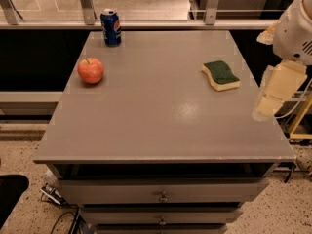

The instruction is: Move sponge near apple

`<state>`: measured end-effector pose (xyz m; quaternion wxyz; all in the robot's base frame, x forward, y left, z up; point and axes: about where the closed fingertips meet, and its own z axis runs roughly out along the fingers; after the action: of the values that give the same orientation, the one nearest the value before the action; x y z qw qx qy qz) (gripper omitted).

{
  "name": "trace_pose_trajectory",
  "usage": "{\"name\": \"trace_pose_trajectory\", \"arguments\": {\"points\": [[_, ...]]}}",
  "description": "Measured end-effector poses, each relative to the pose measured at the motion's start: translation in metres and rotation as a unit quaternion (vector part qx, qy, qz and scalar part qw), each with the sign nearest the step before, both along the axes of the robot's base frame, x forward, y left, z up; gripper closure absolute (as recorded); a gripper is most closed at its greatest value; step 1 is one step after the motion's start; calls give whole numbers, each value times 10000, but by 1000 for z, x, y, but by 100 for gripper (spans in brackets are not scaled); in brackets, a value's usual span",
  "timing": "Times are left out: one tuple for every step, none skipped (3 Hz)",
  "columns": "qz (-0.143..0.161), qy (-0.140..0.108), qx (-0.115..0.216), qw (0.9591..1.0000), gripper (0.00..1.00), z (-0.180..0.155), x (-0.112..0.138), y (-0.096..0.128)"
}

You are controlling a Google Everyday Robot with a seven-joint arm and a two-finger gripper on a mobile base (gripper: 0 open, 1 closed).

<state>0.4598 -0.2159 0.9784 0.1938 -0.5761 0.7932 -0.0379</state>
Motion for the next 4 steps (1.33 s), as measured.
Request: {"name": "trace_pose_trajectory", "arguments": {"points": [[-671, -347, 728, 9945, 0, -10, 35, -8], [-1130, -516, 1647, 9785, 0, -36, 60, -3], [-1400, -610, 2562, 9545, 0, -69, 76, 8], [-1578, -967, 3310, 9253, 0, -86, 101, 17]]}}
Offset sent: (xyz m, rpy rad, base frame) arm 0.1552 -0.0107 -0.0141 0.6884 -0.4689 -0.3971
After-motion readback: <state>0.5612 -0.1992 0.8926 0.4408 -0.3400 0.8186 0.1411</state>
